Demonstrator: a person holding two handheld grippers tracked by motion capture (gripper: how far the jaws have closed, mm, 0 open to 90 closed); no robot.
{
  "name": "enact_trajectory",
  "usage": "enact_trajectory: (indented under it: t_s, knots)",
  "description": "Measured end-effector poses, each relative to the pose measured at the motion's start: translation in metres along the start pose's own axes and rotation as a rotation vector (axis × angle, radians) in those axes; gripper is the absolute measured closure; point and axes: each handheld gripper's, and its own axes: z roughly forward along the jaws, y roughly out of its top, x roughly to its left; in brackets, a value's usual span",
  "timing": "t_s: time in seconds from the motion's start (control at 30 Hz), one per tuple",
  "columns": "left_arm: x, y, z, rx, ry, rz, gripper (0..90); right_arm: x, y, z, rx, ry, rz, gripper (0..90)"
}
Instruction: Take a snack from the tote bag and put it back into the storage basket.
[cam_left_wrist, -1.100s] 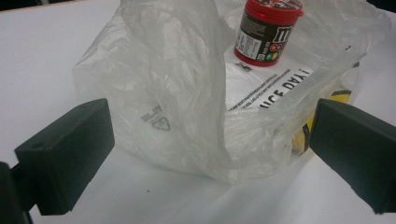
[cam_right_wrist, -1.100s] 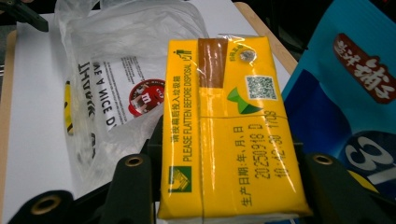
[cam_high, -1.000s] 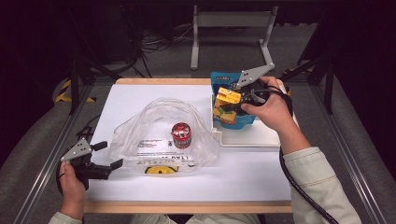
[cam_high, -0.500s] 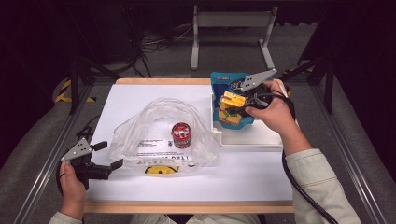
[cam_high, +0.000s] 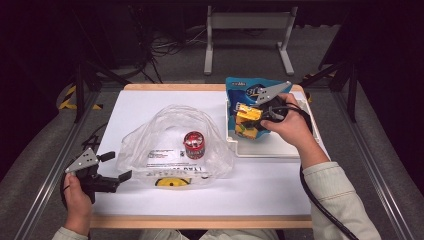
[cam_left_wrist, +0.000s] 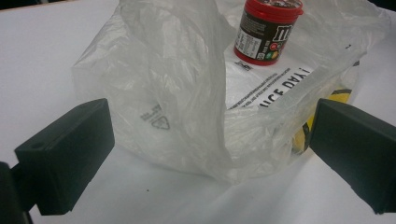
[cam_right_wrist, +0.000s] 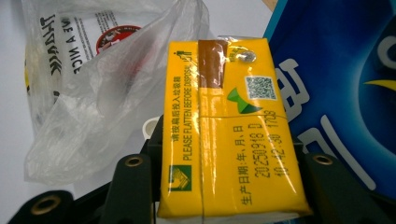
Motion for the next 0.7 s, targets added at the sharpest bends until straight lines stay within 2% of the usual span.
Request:
enact_trajectory:
  t_s: [0.7]
  knots:
    - [0.0,0.0,0.0,-0.001,0.0,0.001,0.6,0.0,-0.022,0.027,0.047,0.009,0.025,55.2]
